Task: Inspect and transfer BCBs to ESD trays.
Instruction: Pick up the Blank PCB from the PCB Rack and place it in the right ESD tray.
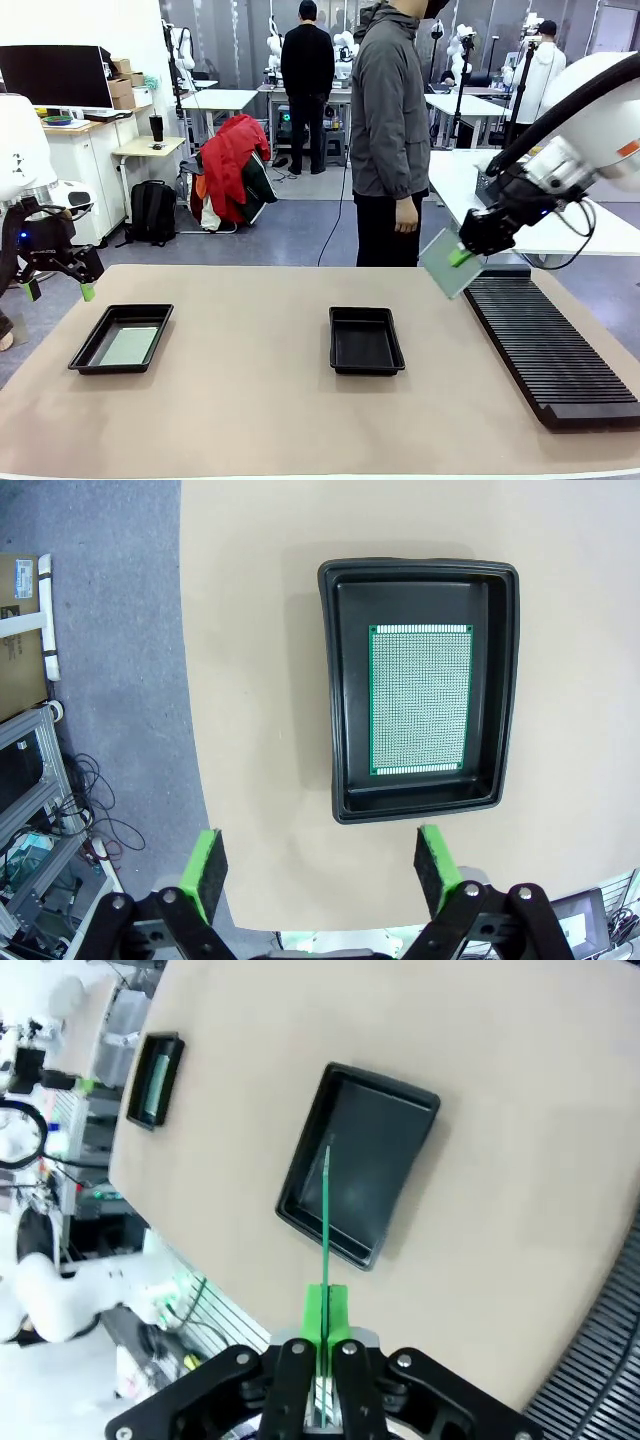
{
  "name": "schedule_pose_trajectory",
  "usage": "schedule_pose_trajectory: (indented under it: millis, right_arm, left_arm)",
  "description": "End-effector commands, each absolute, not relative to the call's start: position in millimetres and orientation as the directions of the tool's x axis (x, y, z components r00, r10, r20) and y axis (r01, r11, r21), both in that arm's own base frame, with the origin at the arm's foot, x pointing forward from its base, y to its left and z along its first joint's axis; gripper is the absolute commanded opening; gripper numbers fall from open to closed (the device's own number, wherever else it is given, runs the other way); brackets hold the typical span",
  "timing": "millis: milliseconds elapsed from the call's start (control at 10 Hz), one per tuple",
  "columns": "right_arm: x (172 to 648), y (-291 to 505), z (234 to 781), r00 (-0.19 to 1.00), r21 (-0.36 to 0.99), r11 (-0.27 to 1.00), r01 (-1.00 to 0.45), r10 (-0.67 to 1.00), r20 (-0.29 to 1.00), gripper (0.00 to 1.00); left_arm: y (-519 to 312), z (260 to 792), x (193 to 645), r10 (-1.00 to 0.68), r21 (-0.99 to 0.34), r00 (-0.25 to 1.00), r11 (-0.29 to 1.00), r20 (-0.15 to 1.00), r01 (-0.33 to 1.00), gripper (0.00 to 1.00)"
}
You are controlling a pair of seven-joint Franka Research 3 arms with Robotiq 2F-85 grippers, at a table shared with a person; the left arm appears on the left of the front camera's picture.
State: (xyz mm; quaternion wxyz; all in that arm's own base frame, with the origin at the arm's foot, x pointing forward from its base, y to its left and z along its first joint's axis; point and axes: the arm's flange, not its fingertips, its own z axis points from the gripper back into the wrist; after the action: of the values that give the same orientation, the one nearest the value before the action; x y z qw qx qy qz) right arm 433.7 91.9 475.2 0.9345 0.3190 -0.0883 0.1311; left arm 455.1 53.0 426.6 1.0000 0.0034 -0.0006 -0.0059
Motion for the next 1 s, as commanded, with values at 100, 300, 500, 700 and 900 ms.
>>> schedule_pose_trajectory:
  millis: [100,300,500,700,900]
  right_arm:
    - [438,125,440,0.977,0.667,0.726,-0.168,0.032,0.211,0.02]
    - [439,140,410,0.98,0.715,0.692,-0.099,-0.055,0.189,0.02]
    - [441,153,376,0.98,0.755,0.652,-0.07,-0.095,0.173,0.02]
    - [444,166,346,0.975,0.769,0.637,-0.045,-0.139,0.173,0.02]
    - [449,174,324,0.979,0.775,0.63,-0.052,-0.12,0.163,0.02]
  left_arm:
    - [53,426,455,-0.01,0.007,1.0,1.0,0.002,0.01,1.0]
    - [53,426,455,-0.01,0.007,1.0,1.0,0.002,0.01,1.0]
    - [53,426,455,-0.01,0.007,1.0,1.0,0.002,0.01,1.0]
    - [53,426,455,-0.01,0.007,1.0,1.0,0.002,0.01,1.0]
    - [53,426,455,-0.01,0.007,1.0,1.0,0.002,0.01,1.0]
